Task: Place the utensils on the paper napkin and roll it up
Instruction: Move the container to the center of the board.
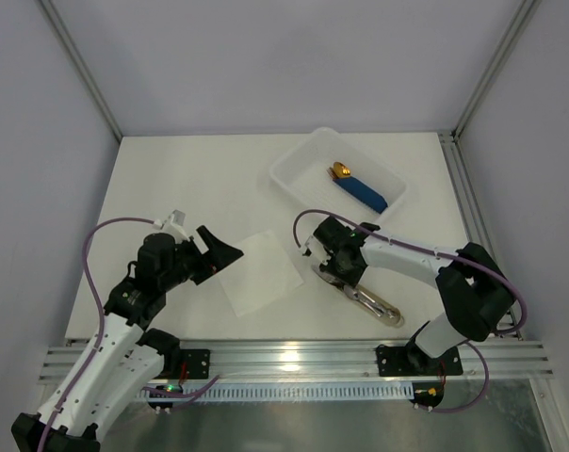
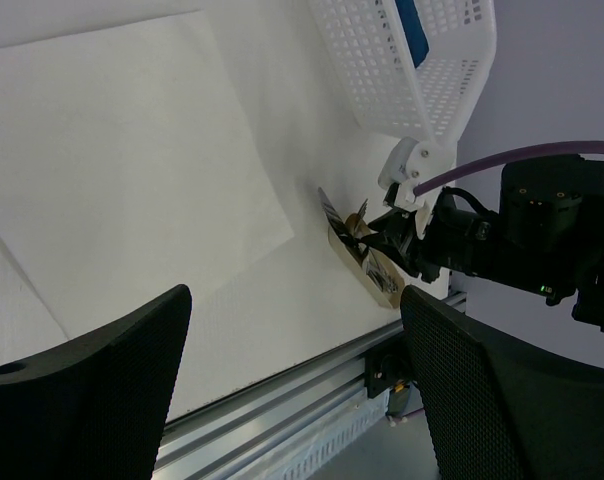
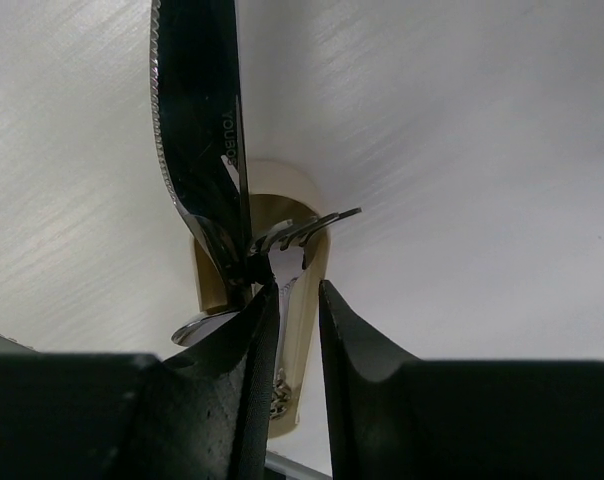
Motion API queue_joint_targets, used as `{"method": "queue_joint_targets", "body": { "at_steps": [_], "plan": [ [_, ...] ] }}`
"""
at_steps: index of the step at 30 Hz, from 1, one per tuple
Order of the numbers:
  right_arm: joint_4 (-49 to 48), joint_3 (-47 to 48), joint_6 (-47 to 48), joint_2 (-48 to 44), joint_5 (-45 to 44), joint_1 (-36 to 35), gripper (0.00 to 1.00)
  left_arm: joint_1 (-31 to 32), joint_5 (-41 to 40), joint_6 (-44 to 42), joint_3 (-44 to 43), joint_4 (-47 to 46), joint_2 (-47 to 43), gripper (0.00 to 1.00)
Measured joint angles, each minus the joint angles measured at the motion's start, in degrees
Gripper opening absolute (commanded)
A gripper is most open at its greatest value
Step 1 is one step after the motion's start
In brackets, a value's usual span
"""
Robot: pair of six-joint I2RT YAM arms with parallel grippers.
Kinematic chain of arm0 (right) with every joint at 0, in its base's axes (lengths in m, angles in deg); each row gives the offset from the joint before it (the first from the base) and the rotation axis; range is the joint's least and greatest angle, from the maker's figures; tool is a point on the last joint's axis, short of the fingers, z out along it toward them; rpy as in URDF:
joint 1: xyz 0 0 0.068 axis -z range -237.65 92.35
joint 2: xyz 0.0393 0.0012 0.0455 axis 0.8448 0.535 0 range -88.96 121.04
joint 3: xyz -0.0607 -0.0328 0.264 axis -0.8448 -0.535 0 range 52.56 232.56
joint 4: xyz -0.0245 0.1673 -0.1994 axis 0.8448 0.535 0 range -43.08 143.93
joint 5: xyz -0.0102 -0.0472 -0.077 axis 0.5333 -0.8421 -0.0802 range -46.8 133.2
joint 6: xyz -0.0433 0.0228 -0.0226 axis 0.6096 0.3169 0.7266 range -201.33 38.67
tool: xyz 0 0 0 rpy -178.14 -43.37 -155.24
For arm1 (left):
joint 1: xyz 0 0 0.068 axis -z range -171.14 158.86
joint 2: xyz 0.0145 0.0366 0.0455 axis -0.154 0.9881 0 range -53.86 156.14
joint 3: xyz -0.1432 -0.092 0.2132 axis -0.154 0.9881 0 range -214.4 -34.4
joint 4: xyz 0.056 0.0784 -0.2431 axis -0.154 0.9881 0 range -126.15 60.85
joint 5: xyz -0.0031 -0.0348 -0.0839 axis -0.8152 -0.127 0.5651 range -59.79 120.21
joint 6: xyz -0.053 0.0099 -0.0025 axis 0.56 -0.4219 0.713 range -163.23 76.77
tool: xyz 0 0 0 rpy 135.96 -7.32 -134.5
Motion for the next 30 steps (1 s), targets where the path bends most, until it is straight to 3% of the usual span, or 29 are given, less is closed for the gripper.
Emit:
{"method": "queue_joint_targets", "body": {
  "at_steps": [15,30],
  "plan": [
    [0.0,2.5,0.0,3.0,3.0,1.0,0.12,0.0,0.0,-0.1,0.0,0.2,-0.1,0.87],
    [-1.7,8.1,-0.7,9.5,3.9,1.1,0.11,0.0,-0.6,-1.3,0.0,1.5,-0.2,0.88]
  ]
}}
